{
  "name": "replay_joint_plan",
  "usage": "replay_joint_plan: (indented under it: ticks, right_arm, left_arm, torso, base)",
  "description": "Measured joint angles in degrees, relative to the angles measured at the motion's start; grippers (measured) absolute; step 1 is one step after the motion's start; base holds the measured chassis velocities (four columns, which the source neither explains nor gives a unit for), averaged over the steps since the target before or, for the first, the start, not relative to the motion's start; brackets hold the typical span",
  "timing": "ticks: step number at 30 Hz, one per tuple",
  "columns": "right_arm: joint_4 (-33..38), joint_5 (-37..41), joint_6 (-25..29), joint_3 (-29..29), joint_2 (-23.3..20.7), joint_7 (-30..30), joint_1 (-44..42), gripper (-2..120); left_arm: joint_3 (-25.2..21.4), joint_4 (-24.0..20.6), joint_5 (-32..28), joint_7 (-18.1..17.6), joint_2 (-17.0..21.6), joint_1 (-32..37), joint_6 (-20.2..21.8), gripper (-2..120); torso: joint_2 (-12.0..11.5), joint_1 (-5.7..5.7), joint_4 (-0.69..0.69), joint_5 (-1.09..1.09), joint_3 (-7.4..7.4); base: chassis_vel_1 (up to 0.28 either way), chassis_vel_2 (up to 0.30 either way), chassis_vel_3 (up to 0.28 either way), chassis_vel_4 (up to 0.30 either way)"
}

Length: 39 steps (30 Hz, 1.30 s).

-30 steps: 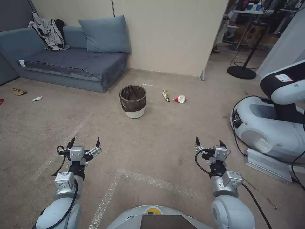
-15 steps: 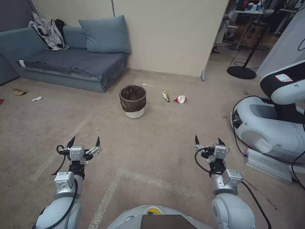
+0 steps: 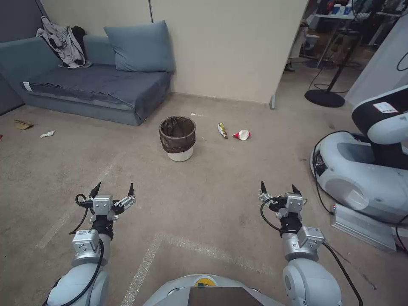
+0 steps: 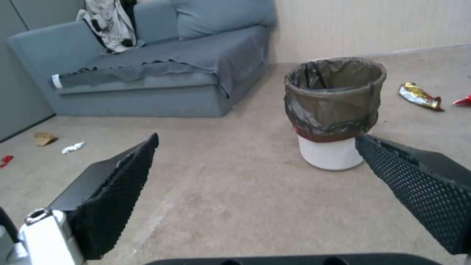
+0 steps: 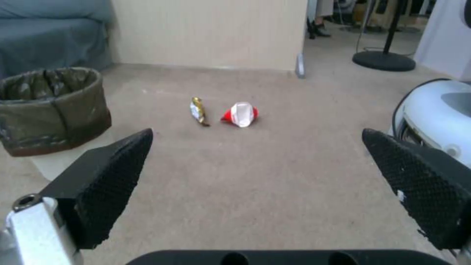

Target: Pick up the trash bin, then pick up the garbage from the floor and place it into the trash bin.

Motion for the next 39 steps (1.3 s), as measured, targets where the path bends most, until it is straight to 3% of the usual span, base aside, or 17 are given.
replay_joint_plan:
  ticks: [39]
  right_arm:
    - [-0.3, -0.5, 0.0, -0.2, 0.3, -0.3, 0.4, 100]
  left_arm:
    - [-0.3, 0.1, -0.3, 0.0, -0.1, -0.1, -0.3, 100]
  torso:
    - [0.0, 0.0, 0.0, 0.0, 0.0]
  base:
    - [-0.082, 0.085, 0.083, -0.084]
